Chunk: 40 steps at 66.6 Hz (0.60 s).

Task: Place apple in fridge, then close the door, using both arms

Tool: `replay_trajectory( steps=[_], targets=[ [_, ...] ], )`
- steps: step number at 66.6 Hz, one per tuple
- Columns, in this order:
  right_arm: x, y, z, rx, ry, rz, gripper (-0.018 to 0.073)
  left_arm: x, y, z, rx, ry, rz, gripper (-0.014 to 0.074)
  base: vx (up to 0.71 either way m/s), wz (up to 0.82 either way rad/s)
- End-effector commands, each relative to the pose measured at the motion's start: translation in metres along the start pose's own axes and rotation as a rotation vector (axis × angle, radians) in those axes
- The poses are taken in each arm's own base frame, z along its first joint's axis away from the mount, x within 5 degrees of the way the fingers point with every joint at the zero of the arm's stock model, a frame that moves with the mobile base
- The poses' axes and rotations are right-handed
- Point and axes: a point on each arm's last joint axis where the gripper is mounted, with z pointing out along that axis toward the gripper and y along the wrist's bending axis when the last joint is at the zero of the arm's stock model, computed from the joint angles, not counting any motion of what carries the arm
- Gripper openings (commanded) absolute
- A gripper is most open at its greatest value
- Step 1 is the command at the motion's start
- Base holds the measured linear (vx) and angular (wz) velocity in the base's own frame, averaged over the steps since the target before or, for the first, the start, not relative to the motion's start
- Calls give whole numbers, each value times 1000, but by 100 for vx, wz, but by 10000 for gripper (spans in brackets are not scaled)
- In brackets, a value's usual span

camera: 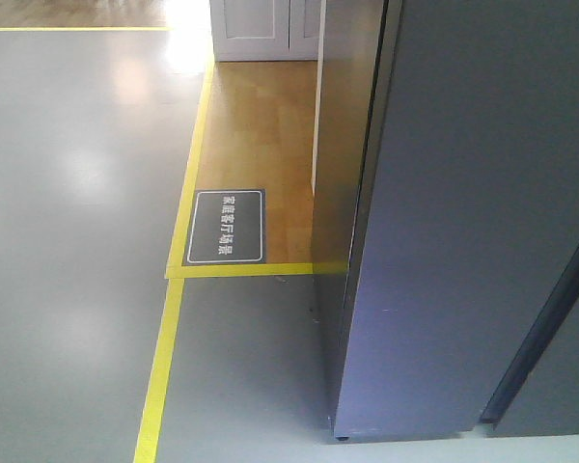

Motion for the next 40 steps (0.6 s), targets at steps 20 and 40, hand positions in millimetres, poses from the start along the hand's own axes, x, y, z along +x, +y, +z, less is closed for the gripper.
replay_trajectory(
  steps=[20,40],
  targets=[
    [-10,0,-5,5,-63,-2,-3,-3,2,-12,-44,-301,-58,-6,0,0],
    [-10,0,-5,4,-64,-2,-3,-1,2,-11,-42,-275,-59,-6,0,0]
  ],
)
